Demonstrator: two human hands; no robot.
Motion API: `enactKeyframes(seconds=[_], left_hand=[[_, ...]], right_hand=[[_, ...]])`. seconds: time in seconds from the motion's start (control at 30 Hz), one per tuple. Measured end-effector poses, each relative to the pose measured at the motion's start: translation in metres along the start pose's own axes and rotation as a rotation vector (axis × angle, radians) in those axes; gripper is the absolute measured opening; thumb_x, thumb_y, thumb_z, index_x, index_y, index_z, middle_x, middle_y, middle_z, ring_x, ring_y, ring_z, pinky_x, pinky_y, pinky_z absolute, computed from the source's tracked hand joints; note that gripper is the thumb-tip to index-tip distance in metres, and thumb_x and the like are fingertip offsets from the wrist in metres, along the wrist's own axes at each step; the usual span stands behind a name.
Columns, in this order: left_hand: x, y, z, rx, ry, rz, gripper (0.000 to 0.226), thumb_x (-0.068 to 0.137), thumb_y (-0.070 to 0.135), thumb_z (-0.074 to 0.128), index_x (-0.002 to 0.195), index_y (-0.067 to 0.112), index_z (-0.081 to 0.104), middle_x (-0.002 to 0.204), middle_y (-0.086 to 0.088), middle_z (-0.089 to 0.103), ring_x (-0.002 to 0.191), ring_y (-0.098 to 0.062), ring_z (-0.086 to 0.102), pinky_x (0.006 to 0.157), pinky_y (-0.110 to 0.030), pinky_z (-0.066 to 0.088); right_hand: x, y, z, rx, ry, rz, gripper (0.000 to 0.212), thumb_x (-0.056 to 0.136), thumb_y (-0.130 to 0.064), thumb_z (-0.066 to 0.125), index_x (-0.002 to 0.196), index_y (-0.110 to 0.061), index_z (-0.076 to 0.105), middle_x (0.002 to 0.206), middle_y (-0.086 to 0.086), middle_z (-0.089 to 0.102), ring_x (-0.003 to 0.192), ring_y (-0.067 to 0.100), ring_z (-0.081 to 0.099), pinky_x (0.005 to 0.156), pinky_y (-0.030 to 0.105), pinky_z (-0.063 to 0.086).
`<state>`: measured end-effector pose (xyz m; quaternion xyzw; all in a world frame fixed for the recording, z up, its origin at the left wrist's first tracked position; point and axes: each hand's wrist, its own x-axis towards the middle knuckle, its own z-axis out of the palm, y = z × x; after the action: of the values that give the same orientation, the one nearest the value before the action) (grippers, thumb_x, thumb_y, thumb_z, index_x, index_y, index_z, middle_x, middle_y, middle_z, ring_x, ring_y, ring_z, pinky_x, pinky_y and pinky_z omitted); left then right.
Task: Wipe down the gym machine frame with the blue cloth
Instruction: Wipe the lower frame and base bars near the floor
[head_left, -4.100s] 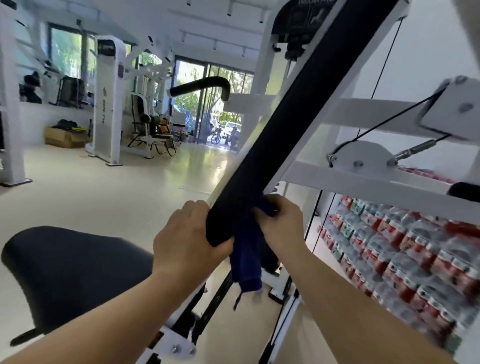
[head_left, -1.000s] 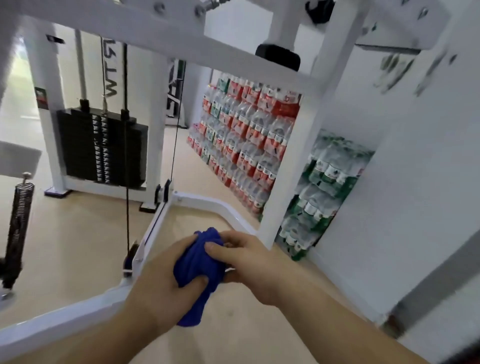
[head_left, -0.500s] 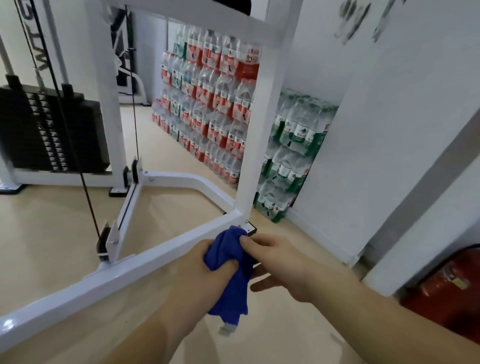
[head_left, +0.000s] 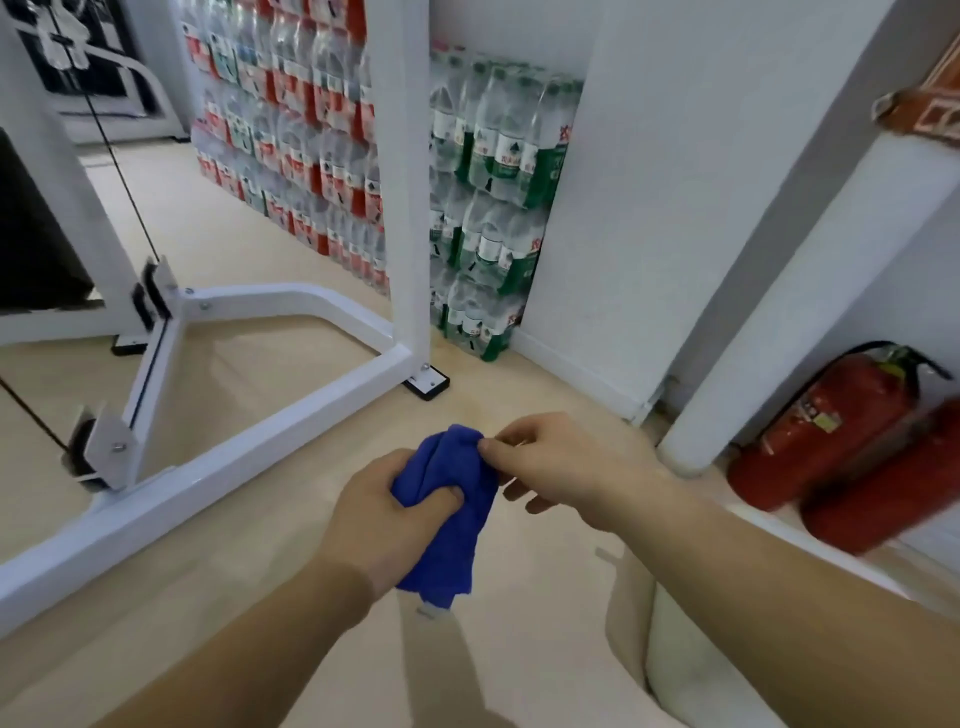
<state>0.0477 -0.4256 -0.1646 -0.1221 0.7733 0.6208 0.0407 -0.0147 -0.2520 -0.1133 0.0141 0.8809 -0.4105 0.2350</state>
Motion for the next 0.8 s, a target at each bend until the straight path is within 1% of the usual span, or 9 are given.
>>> enactKeyframes(seconds=[0.1, 0.17, 0.27, 0.33, 0.43, 0.53, 0.6, 0.67, 0.8], left_hand=[[0.014, 0.009, 0.028, 0.017, 0.008, -0.01, 0.015, 0.083, 0.031, 0.079, 0.094, 0.029, 0.07, 0.085, 0.007, 0.074, 0.079, -0.015, 0.072, 0.064, -0.03, 0.059], [0.023, 0.017, 0.046, 0.003, -0.025, 0.013, 0.017, 0.085, 0.029, 0.079, 0.099, 0.027, 0.07, 0.088, 0.006, 0.076, 0.081, -0.014, 0.073, 0.068, -0.031, 0.061], [0.035, 0.031, 0.069, 0.023, -0.083, 0.065, 0.017, 0.088, 0.025, 0.078, 0.103, 0.023, 0.071, 0.092, 0.002, 0.076, 0.084, -0.016, 0.074, 0.072, -0.034, 0.063], [0.044, 0.041, 0.082, 0.04, -0.072, 0.083, 0.021, 0.086, 0.023, 0.079, 0.105, 0.023, 0.069, 0.093, 0.004, 0.076, 0.084, -0.013, 0.073, 0.07, -0.03, 0.061], [0.057, 0.065, 0.103, 0.049, -0.042, 0.05, 0.034, 0.084, 0.026, 0.08, 0.112, 0.037, 0.063, 0.097, 0.012, 0.074, 0.083, -0.002, 0.07, 0.067, -0.022, 0.057], [0.064, 0.102, 0.125, 0.028, -0.059, 0.0, 0.027, 0.092, 0.028, 0.07, 0.109, 0.047, 0.063, 0.095, 0.02, 0.073, 0.082, 0.004, 0.068, 0.068, -0.02, 0.055], [0.065, 0.13, 0.136, 0.016, -0.069, -0.001, 0.024, 0.095, 0.026, 0.065, 0.106, 0.048, 0.064, 0.092, 0.027, 0.071, 0.081, 0.008, 0.066, 0.065, -0.014, 0.05], [0.067, 0.156, 0.144, 0.001, -0.084, 0.0, 0.026, 0.096, 0.021, 0.062, 0.104, 0.046, 0.065, 0.091, 0.028, 0.07, 0.081, 0.008, 0.066, 0.061, -0.01, 0.049], [0.064, 0.203, 0.148, -0.013, -0.089, -0.03, 0.027, 0.096, 0.017, 0.063, 0.102, 0.043, 0.066, 0.092, 0.025, 0.072, 0.082, 0.006, 0.067, 0.064, -0.014, 0.051]], right_hand=[[0.007, 0.028, -0.013, 0.211, 0.024, -0.014, 0.033, 0.097, -0.051, 0.061, 0.106, -0.021, 0.072, 0.103, 0.001, 0.074, 0.091, 0.021, 0.074, 0.08, 0.043, 0.064], [0.011, 0.044, -0.022, 0.368, -0.021, -0.006, 0.037, 0.092, -0.056, 0.066, 0.107, -0.023, 0.073, 0.103, -0.001, 0.075, 0.091, 0.02, 0.074, 0.078, 0.043, 0.065], [0.023, 0.061, -0.038, 0.492, -0.033, -0.038, 0.035, 0.09, -0.051, 0.072, 0.109, -0.022, 0.073, 0.104, 0.0, 0.076, 0.091, 0.019, 0.075, 0.077, 0.044, 0.065], [0.032, 0.067, -0.051, 0.568, -0.009, -0.044, 0.033, 0.091, -0.044, 0.074, 0.109, -0.018, 0.072, 0.104, 0.006, 0.077, 0.09, 0.022, 0.076, 0.078, 0.047, 0.064], [0.041, 0.072, -0.079, 0.636, 0.037, -0.019, 0.033, 0.09, -0.041, 0.075, 0.109, -0.014, 0.07, 0.101, 0.008, 0.077, 0.088, 0.023, 0.076, 0.077, 0.05, 0.064], [0.041, 0.067, -0.112, 0.676, 0.082, 0.019, 0.032, 0.09, -0.04, 0.075, 0.106, -0.013, 0.067, 0.1, 0.007, 0.076, 0.086, 0.019, 0.076, 0.074, 0.047, 0.065], [0.038, 0.059, -0.134, 0.701, 0.113, 0.03, 0.032, 0.09, -0.039, 0.076, 0.104, -0.012, 0.066, 0.1, 0.007, 0.075, 0.085, 0.02, 0.076, 0.07, 0.044, 0.065], [0.033, 0.048, -0.155, 0.735, 0.131, 0.034, 0.032, 0.09, -0.037, 0.076, 0.103, -0.01, 0.065, 0.101, 0.01, 0.074, 0.084, 0.022, 0.076, 0.068, 0.044, 0.065], [0.014, 0.025, -0.189, 0.776, 0.176, 0.038, 0.034, 0.089, -0.038, 0.077, 0.101, -0.008, 0.067, 0.096, 0.01, 0.076, 0.078, 0.022, 0.076, 0.067, 0.044, 0.065]])
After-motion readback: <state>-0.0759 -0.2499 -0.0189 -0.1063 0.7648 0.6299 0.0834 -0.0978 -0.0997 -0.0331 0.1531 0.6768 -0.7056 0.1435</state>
